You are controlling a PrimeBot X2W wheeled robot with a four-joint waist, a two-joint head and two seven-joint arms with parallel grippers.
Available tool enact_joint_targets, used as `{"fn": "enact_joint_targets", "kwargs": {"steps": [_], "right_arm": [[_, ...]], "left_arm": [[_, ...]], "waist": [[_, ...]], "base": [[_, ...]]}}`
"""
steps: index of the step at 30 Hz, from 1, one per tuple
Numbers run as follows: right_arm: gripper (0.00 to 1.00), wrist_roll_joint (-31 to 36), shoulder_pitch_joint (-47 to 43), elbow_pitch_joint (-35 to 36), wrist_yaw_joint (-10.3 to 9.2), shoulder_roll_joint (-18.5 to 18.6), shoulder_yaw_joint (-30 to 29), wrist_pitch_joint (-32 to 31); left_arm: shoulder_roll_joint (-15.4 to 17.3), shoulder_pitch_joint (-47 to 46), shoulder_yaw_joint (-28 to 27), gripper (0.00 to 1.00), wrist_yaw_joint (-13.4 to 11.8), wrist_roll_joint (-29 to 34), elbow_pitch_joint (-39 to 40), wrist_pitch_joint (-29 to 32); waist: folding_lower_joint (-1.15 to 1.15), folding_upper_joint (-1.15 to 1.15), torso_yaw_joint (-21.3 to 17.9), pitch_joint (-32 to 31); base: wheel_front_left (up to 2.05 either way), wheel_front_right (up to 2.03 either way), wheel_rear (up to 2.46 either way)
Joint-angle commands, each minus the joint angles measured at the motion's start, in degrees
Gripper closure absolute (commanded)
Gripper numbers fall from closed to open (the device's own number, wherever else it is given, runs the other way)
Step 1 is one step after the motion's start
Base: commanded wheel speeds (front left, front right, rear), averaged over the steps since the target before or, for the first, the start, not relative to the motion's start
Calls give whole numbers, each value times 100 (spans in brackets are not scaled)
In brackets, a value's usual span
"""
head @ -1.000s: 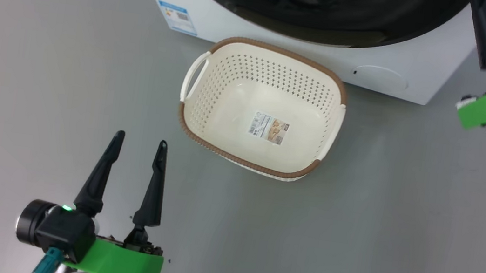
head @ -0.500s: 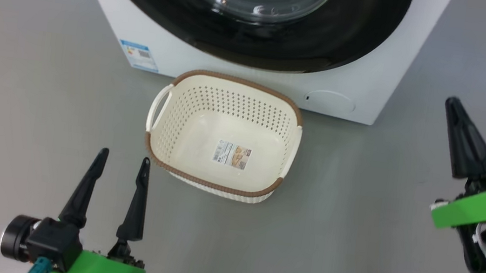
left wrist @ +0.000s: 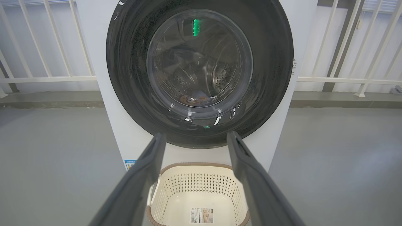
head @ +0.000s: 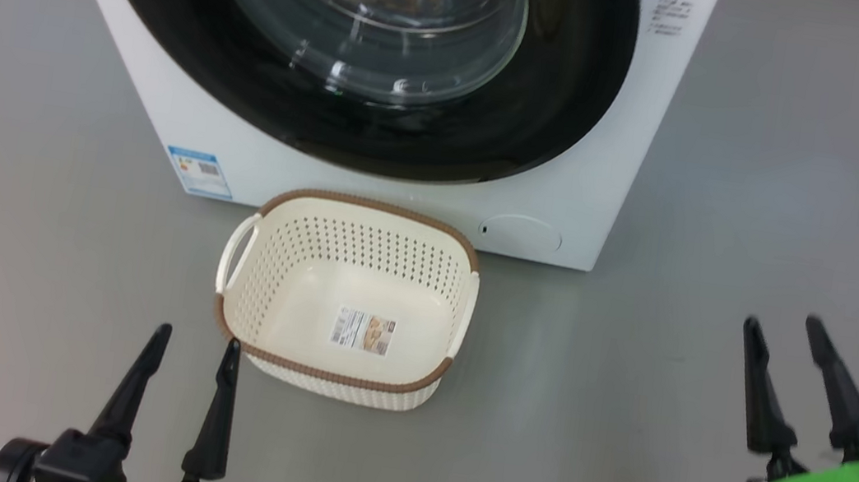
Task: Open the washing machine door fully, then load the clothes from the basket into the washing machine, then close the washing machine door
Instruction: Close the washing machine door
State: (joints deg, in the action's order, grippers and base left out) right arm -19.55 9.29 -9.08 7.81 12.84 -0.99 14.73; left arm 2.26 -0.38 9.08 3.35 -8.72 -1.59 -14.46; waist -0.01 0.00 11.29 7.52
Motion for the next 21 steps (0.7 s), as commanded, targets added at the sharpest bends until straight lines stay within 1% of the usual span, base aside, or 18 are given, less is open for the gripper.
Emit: {"fn": "enact_joint_targets", "kwargs": {"steps": [1, 11, 21], "right_arm": [[0, 76, -56, 163, -32, 30, 89, 27], [0, 374, -1088, 420, -32, -379, -301, 27], [0, 634, -1661, 777, -32, -537, -452, 22]], "left_arm": [[105, -37, -210, 0, 32, 45, 84, -54], [119, 291, -337, 0, 99, 14, -15, -54], [138, 473, -396, 0, 140, -7, -59, -54]], "waist": [[1, 0, -143, -188], [1, 0, -371, -579], [1, 0, -531, -807]], "base": [[0, 0, 0], [0, 0, 0], [0, 0, 0]]}}
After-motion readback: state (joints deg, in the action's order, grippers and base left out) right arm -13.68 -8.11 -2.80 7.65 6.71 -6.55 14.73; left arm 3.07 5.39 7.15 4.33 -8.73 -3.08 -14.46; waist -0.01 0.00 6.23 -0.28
